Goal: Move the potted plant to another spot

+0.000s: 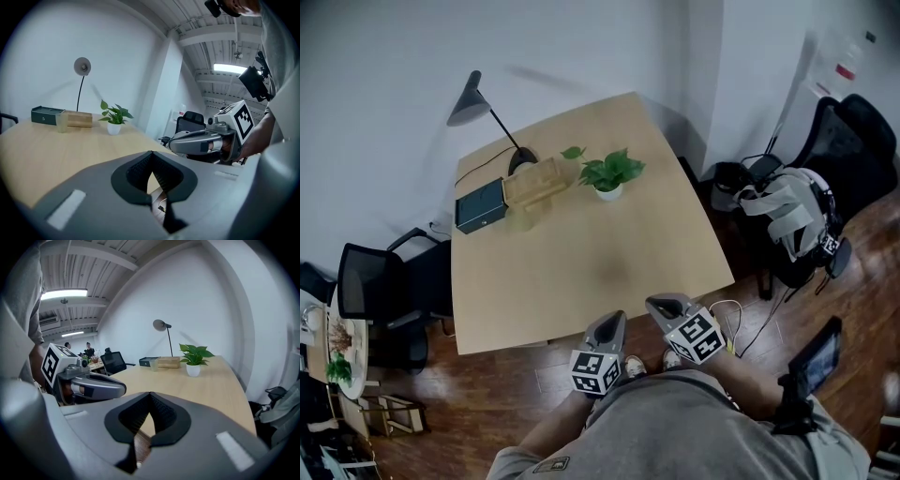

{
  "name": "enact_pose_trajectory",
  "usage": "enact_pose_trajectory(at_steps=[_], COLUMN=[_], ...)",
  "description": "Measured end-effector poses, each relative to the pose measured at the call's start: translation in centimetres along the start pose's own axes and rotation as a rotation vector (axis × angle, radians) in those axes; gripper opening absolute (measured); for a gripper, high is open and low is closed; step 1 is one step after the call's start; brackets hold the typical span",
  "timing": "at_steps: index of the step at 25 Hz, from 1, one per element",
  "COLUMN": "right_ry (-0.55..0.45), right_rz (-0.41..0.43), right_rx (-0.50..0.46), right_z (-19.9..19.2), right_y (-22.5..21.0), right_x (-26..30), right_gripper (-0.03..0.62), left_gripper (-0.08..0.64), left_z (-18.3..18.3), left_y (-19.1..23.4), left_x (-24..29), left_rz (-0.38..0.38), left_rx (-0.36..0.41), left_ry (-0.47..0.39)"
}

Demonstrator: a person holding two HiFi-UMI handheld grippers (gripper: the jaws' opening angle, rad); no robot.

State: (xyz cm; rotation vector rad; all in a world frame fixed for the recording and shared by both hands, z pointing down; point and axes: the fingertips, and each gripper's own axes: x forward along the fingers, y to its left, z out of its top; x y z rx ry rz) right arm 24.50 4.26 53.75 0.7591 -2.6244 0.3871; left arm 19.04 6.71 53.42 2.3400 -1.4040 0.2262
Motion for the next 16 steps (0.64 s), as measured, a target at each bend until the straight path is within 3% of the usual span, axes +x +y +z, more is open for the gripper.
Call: enact_pose_trajectory(at_steps=[16], right_ry=[0.002], right_rz=[0.010], right_rx=[-0.043], right_z=[0.7], right_y=[1.3], right_x=[-0.6], right_gripper=[0.006], left_gripper=[0.002], left_z=[-0.2], left_y=[0.0], left_x=[-1.4], left_rz=[0.004], left_rx=[0.006], left_ry=[0.001])
